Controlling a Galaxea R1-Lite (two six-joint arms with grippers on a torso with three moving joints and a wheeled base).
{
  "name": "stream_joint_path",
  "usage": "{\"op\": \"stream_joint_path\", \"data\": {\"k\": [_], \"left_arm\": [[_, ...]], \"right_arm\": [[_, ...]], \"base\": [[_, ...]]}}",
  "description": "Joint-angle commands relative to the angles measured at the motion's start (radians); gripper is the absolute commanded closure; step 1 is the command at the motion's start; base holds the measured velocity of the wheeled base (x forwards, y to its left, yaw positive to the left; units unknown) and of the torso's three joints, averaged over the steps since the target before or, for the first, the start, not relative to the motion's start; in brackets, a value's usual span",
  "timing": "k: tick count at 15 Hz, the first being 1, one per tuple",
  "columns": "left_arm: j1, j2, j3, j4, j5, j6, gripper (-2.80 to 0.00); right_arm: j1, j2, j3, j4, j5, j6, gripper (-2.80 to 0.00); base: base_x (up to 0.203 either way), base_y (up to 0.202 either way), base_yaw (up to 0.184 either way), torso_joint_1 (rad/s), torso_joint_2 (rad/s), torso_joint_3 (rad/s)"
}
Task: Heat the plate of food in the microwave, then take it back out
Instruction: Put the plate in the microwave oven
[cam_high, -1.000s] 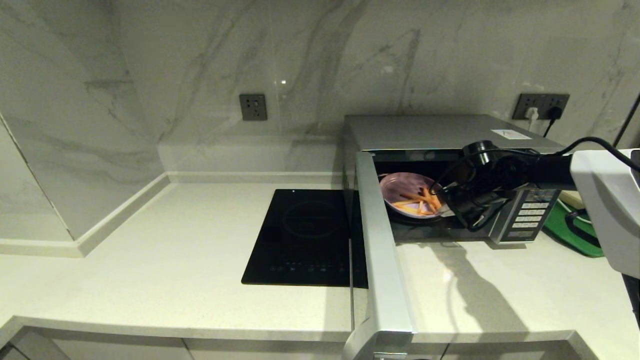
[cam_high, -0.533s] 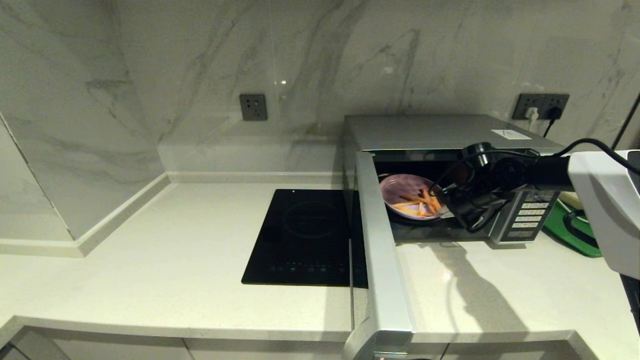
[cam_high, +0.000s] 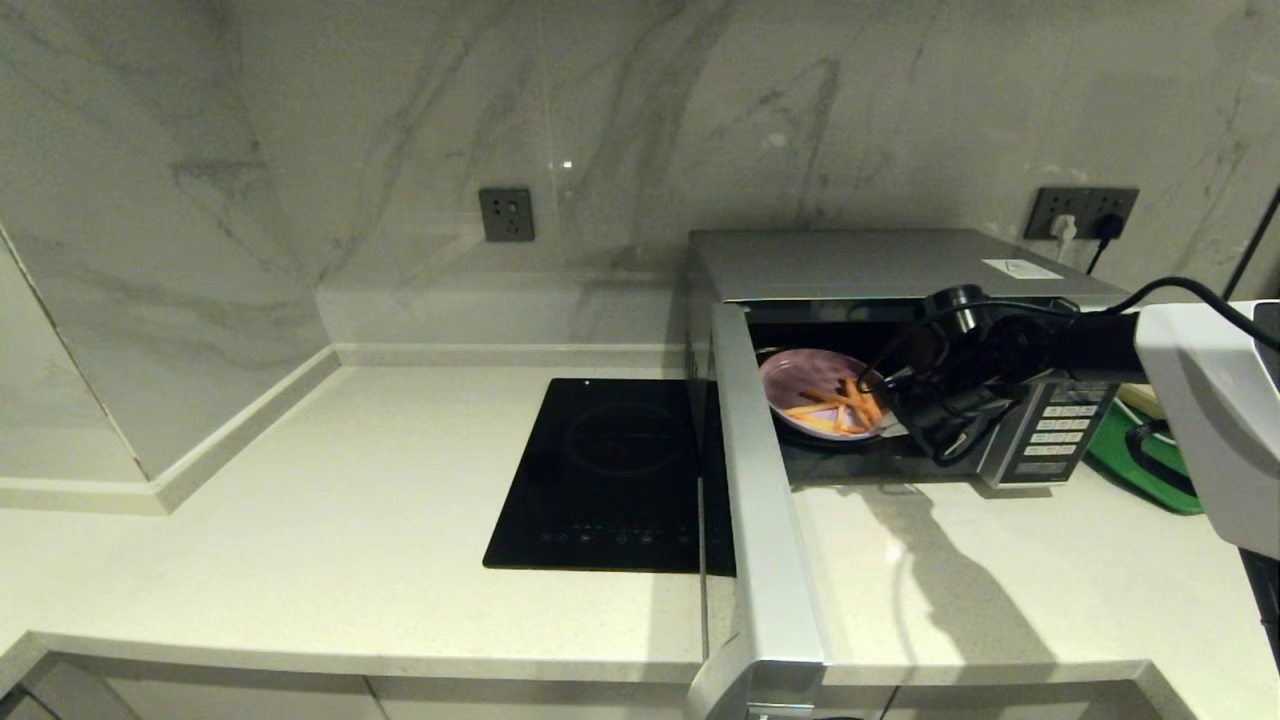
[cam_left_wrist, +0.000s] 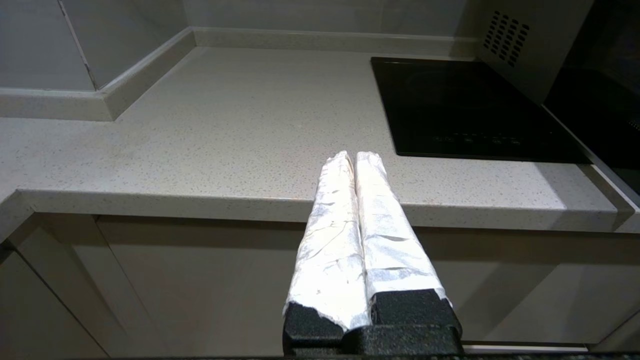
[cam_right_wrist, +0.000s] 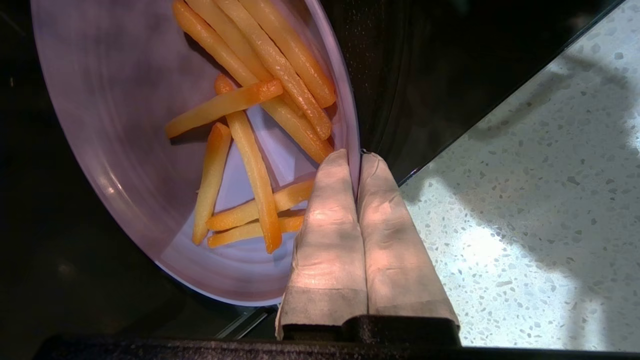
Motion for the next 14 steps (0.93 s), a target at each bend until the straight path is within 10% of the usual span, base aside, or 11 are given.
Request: {"op": "stream_joint_path", "data": {"k": [1, 6, 7, 14], "left_arm": [[0.000, 0.000, 0.000, -0.001, 0.000, -0.001, 0.00], [0.000, 0.000, 0.000, -0.001, 0.000, -0.001, 0.00], [0.000, 0.000, 0.000, -0.001, 0.000, -0.001, 0.00], [0.000, 0.000, 0.000, -0.001, 0.000, -0.001, 0.00]], "right_arm": [[0.000, 0.000, 0.000, 0.003, 0.001, 0.003, 0.00], [0.000, 0.006, 0.000, 0.003, 0.001, 0.002, 0.00], [0.000, 0.006, 0.000, 0.003, 0.001, -0.003, -2.74], [0.000, -0.007, 0.001, 0.004, 0.002, -0.003, -2.80]], "base": [[0.000, 0.000, 0.000, 0.000, 0.00, 0.000], [0.000, 0.000, 0.000, 0.000, 0.00, 0.000], [0.000, 0.000, 0.000, 0.000, 0.00, 0.000], [0.000, 0.000, 0.000, 0.000, 0.00, 0.000]]}}
